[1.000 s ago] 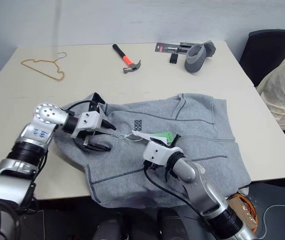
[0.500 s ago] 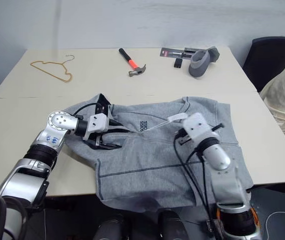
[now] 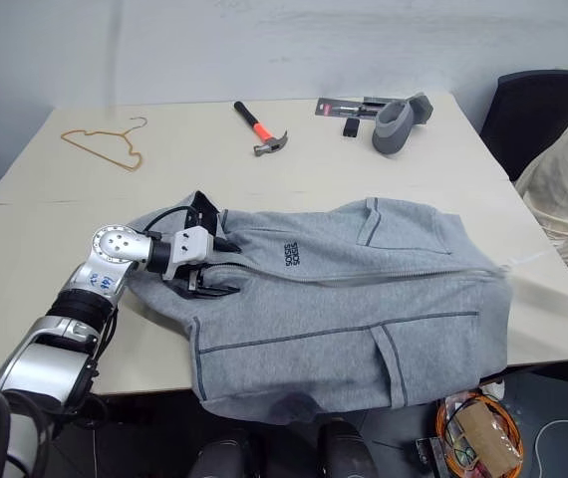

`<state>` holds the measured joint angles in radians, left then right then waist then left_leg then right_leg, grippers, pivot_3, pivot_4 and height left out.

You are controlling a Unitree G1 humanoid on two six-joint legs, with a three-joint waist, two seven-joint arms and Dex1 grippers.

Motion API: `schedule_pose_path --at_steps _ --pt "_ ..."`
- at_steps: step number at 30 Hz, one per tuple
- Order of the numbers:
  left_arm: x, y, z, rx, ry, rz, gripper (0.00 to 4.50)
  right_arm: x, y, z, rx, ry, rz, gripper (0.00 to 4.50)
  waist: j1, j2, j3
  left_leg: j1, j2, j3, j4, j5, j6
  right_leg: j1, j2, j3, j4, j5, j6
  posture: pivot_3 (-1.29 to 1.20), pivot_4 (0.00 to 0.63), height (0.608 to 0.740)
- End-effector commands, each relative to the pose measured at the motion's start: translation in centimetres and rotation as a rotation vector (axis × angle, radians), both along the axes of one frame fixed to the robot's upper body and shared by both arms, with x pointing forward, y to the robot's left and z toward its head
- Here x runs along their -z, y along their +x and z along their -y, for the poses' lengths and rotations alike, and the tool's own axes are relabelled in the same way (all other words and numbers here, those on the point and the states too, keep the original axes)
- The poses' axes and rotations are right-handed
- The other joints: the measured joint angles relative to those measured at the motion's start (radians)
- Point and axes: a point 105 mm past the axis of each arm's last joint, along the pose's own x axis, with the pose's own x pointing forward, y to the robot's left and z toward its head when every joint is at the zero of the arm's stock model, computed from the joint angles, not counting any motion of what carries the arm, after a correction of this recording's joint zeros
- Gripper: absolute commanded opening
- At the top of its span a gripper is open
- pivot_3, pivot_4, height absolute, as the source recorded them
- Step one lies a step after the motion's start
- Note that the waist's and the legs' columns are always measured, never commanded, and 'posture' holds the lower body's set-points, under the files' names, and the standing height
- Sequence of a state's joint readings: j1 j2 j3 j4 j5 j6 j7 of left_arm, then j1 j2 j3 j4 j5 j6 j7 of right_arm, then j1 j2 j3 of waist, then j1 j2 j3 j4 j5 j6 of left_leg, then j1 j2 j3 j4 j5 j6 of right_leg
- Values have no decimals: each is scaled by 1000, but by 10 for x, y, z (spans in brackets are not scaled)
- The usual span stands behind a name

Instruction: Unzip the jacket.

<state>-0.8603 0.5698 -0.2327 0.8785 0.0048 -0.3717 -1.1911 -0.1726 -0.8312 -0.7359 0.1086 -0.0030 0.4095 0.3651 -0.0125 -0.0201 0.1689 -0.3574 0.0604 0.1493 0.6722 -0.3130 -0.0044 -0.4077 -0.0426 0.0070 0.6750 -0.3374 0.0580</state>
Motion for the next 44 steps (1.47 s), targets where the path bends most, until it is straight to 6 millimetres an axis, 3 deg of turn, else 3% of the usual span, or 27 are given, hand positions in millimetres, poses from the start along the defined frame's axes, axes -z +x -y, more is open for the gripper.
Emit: schedule_pose_path --at_steps 1,5,10,13,15,16,18,21,24,27,29,31,37,40,44 --pt "18 0 -15 -62 77 -39 4500 -44 -14 29 45 -25 132 33 -6 1 -1 2 -1 1 -3 0 0 0 0 1 -1 0 0 0 150 740" --pt "17 1 -16 -75 62 -33 4500 -51 -9 40 47 39 179 33 -16 2 -1 3 -1 0 -8 2 -2 1 -1 1 -3 0 0 0 150 740" --pt "17 -1 -17 -79 53 -28 4500 -41 23 11 -95 54 145 33 -22 3 -1 3 0 1 -8 2 -3 1 -1 1 -4 0 1 0 150 740" --pt "19 -3 -20 -89 54 -25 4500 -44 23 18 -52 78 172 33 -23 4 -1 3 0 1 -9 3 -4 1 -1 1 -4 0 1 0 150 740" --pt "20 -5 -21 -89 55 -20 4500 -36 29 8 -126 61 98 33 -21 5 -1 3 0 1 -9 3 -4 0 -1 1 -4 0 1 0 150 740" --pt "18 -7 -21 -88 44 -22 4500 -25 36 -7 -210 75 39 33 -21 5 -1 3 1 1 -9 3 -4 1 0 1 -4 0 1 0 150 740" --pt "9 -10 -22 -85 2 -38 4500 -2 51 -59 -466 87 -89 33 -24 5 -1 3 2 1 -9 2 -4 1 1 1 -5 0 0 0 150 740" --pt "-6 -17 -25 -88 -68 -92 4500 19 55 -113 -723 64 -205 33 -44 5 -1 2 4 0 -10 2 -6 0 3 2 -5 0 0 0 150 740" --pt "-27 -31 -27 -66 -162 -190 4500 25 56 -129 -815 68 -258 574 -48 8 3 1 4 0 -10 2 -7 -2 4 2 -5 0 0 0 150 740" --pt "-61 -52 -40 -40 -236 -270 4500 20 46 -126 -892 60 -343 1529 -45 6 8 -3 4 0 -10 2 -7 -6 3 1 -5 -1 0 0 150 740" --pt "-83 -65 -48 -25 -282 -311 4500 13 36 -122 -943 73 -391 2216 -43 6 8 -10 4 -1 -7 2 -7 -11 3 0 -6 -1 0 0 150 740" --pt "-100 -74 -62 -36 -302 -333 4500 4 20 -119 -1005 121 -441 2602 -40 6 8 -10 4 -1 -7 2 -7 -11 2 0 -6 -1 0 0 150 740" --pt "-128 -96 -104 -159 -252 -273 4500 -14 -26 -116 -1124 320 -631 4454 -39 5 9 -9 4 -3 -8 1 -5 -8 2 -1 -9 -1 0 0 150 740" --pt "-135 -109 -121 -214 -242 -247 4500 -29 -31 -121 -1155 365 -599 4454 -47 3 10 -8 4 -3 -8 0 -4 -7 2 -1 -9 0 0 0 150 740" --pt "-125 -120 -129 -250 -188 -216 4500 -48 -30 -129 -1198 389 -493 4454 -50 3 10 -8 4 -2 -9 -1 -5 -8 1 -1 -10 -1 0 0 150 740"
